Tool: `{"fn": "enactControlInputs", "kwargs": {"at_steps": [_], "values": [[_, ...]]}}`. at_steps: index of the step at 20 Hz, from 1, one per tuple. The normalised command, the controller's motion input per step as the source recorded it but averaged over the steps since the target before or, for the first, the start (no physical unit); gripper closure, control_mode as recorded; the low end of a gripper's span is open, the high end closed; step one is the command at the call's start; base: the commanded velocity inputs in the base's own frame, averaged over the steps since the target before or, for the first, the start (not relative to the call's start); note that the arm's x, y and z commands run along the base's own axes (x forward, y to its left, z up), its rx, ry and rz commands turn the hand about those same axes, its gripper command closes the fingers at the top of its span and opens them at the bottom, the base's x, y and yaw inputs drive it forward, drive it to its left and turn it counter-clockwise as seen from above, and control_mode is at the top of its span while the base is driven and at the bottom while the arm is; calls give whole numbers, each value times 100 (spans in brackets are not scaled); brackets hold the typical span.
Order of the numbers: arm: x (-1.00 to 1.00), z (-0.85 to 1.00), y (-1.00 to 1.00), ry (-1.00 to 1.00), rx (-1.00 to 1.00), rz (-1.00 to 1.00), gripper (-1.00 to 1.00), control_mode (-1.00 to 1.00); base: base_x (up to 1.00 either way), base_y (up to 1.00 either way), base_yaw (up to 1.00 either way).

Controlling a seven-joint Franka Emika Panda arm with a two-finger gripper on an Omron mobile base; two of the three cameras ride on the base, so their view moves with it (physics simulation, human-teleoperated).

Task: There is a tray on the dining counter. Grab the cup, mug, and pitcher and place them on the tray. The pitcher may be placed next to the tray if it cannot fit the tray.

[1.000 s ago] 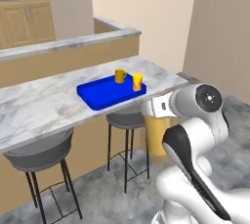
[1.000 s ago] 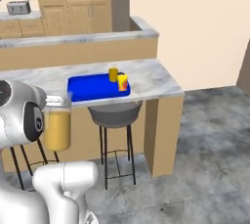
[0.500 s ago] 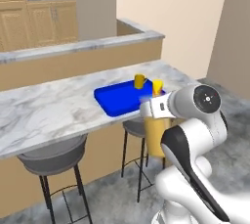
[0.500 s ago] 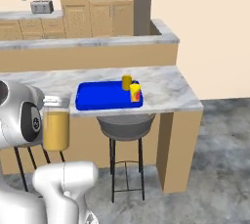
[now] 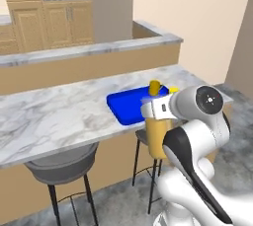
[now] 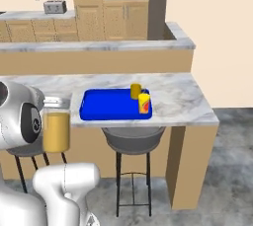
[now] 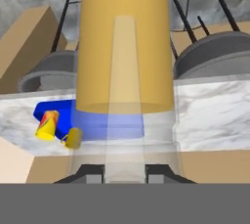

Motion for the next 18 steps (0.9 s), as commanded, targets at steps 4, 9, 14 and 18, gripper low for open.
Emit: {"fn": "enactControlInputs", "kwargs": {"at_steps": [4,9,14,18], "values": [[0,0,0,0,0,0,100,100,57,-20,15],[0,0,0,0,0,0,100,100,30,-7,11],[0,0,0,0,0,0,100,100,11,0,5],[0,0,0,0,0,0,100,100,0,0,0]]}}
